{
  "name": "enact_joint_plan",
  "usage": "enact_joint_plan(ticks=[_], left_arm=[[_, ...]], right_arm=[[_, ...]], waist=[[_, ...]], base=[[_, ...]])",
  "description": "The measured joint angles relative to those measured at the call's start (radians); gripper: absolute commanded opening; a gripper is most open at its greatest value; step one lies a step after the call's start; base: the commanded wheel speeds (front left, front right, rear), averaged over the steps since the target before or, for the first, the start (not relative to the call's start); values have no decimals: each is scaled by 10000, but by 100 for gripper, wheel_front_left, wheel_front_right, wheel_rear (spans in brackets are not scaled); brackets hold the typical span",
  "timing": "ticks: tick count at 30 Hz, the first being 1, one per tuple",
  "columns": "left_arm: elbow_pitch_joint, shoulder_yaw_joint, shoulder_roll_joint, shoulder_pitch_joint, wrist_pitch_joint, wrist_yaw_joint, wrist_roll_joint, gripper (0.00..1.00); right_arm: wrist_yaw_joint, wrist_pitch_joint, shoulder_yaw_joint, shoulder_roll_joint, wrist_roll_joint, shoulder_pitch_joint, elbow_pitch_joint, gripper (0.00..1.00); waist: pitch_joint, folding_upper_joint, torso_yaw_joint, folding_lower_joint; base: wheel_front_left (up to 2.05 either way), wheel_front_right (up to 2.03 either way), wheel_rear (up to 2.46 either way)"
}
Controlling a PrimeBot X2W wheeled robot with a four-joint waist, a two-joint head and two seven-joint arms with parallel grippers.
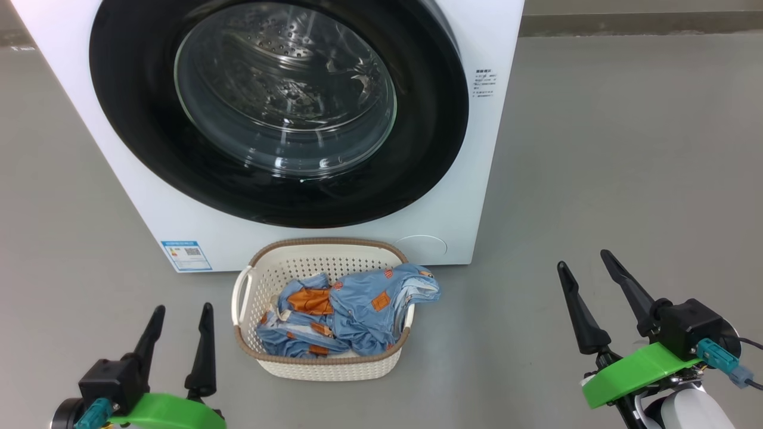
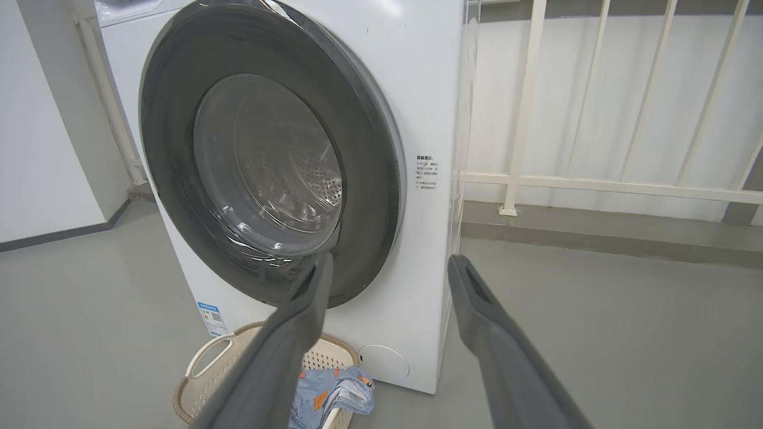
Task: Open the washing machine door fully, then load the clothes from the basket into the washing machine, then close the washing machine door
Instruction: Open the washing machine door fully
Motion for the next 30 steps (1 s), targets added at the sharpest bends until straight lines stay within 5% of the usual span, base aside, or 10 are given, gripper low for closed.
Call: enact_joint_plan(ticks=[26,27,29,30], left_arm=[[-364,140,-2,-43,-27,2,-10,100],[-387,146,-4,-67,-27,2,-10,100],[-420,144,-6,-175,-27,0,-10,100],[-447,142,-8,-227,-27,0,-10,100]], right_arm=[[0,0,-347,-736,1388,-2311,1563,100],[0,0,-353,-811,1507,-2509,1670,96],[0,0,-382,-951,1668,-2920,1871,44],[0,0,-412,-1012,1862,-3139,1965,35]], waist=[[665,0,307,0],[726,0,323,0],[850,0,361,0],[916,0,385,0]], base=[[0,0,0],[0,0,0],[0,0,0],[0,0,0]])
